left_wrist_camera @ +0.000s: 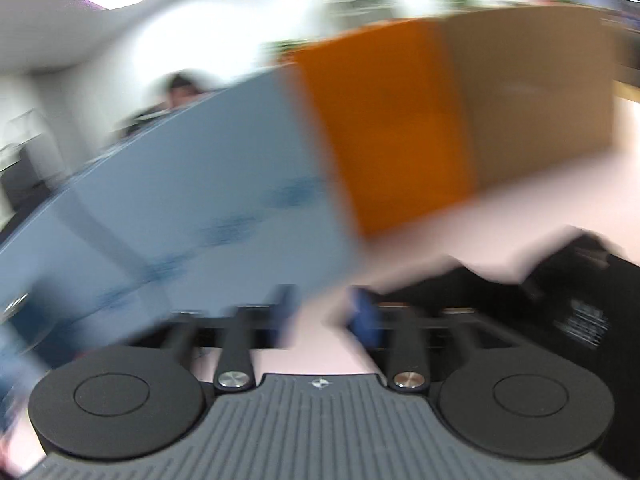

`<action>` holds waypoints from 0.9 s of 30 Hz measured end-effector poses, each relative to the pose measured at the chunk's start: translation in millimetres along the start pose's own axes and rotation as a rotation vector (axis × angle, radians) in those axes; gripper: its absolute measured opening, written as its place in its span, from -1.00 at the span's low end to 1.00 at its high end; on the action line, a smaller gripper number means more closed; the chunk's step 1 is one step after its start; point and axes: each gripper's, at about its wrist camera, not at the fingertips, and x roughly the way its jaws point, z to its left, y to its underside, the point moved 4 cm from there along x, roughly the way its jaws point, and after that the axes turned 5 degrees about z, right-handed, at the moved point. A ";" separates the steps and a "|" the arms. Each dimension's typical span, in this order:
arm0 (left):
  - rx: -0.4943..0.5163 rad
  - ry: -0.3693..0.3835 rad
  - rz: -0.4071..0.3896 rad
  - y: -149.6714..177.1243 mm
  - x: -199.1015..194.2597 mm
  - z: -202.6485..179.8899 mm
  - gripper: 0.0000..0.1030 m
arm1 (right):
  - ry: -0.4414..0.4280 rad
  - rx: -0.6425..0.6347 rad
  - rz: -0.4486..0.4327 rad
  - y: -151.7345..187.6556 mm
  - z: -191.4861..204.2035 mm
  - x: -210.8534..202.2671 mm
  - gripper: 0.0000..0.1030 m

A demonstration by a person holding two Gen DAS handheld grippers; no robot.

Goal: Fold clothes

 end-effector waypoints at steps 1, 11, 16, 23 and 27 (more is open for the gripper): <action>-0.041 -0.007 0.001 1.9 2.8 6.8 0.59 | 0.003 -0.011 0.000 -0.5 1.2 -0.2 0.98; -0.185 0.153 0.228 79.3 17.5 -15.9 0.60 | 0.069 -0.163 0.042 -32.1 6.7 22.7 0.98; -0.162 0.196 0.277 102.2 16.4 -45.3 0.60 | 0.171 -0.443 0.111 -72.7 28.8 66.6 0.97; -0.176 0.184 0.274 92.3 20.2 -55.7 0.62 | 0.363 -1.340 0.214 -74.1 54.6 134.5 0.74; -0.200 0.169 0.284 93.7 15.8 -55.3 0.63 | 0.296 -1.618 0.308 -60.0 59.0 161.8 0.19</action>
